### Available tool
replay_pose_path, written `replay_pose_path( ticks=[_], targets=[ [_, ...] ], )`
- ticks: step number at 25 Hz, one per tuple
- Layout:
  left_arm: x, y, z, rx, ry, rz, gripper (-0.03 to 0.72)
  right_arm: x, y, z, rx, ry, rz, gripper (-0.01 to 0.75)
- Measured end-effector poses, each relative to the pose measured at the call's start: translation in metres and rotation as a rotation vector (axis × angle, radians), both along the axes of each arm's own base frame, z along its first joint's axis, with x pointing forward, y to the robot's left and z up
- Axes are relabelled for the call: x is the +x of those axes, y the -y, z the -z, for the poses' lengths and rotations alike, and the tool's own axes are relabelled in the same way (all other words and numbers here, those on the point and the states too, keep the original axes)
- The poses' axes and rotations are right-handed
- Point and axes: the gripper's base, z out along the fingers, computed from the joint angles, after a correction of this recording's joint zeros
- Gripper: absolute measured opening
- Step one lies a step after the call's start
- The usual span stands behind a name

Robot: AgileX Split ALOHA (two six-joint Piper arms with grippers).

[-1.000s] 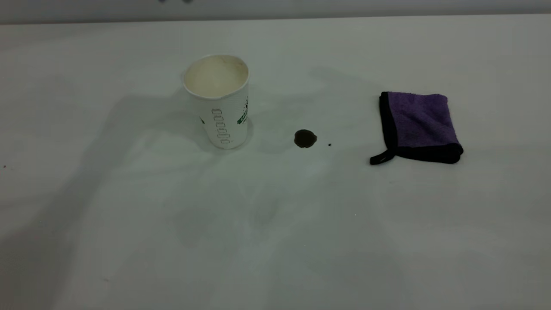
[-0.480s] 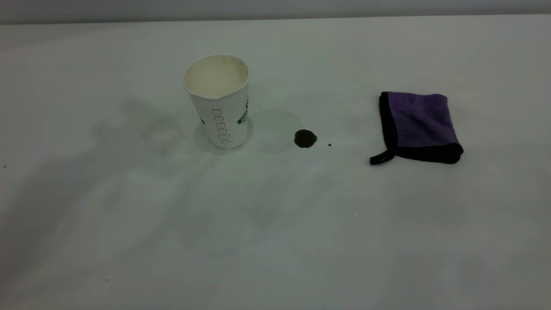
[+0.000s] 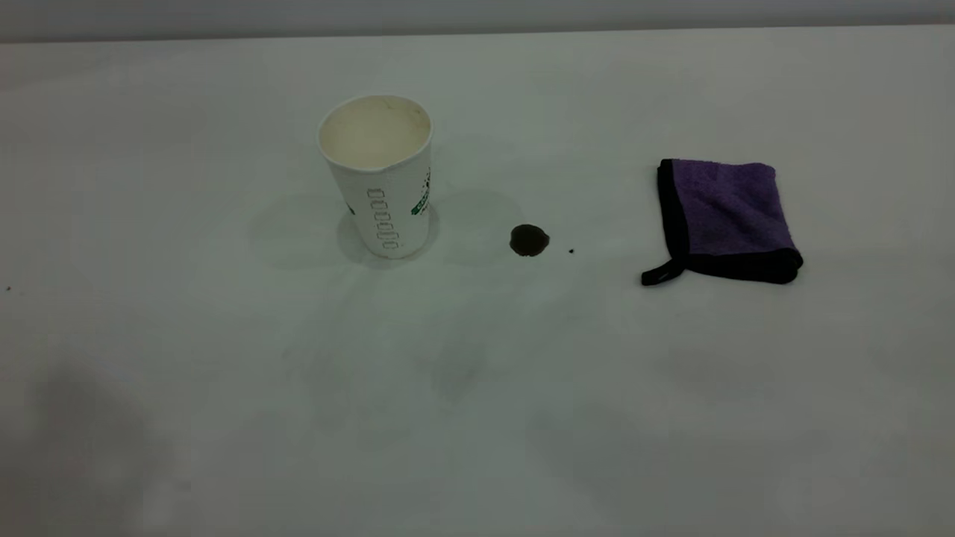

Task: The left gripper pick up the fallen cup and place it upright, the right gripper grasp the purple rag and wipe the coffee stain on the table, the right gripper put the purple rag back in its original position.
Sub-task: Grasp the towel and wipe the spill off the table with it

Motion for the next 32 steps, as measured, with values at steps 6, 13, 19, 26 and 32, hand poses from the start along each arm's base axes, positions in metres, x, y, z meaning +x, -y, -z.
replay_pose_path(
  ticks=[6,13,19,26,32],
  targets=[
    [-0.051,-0.02,0.067,0.081,-0.098,-0.052,0.523,0.0,0.0,0.0,0.0,0.0,0.0,0.438],
    [-0.083,-0.034,0.141,0.148,-0.206,-0.11,0.523,0.0,0.0,0.0,0.005,0.0,-0.003,0.438],
    [-0.097,-0.04,0.151,0.14,-0.128,-0.121,0.523,0.0,0.0,0.0,0.005,0.0,-0.003,0.438],
    [-0.116,-0.045,0.145,0.091,0.014,-0.137,0.523,0.0,0.0,0.0,0.005,0.0,-0.003,0.438],
    [-0.135,-0.051,0.142,0.053,0.147,-0.238,0.523,0.0,0.0,0.0,0.005,0.0,-0.003,0.438]
  ],
)
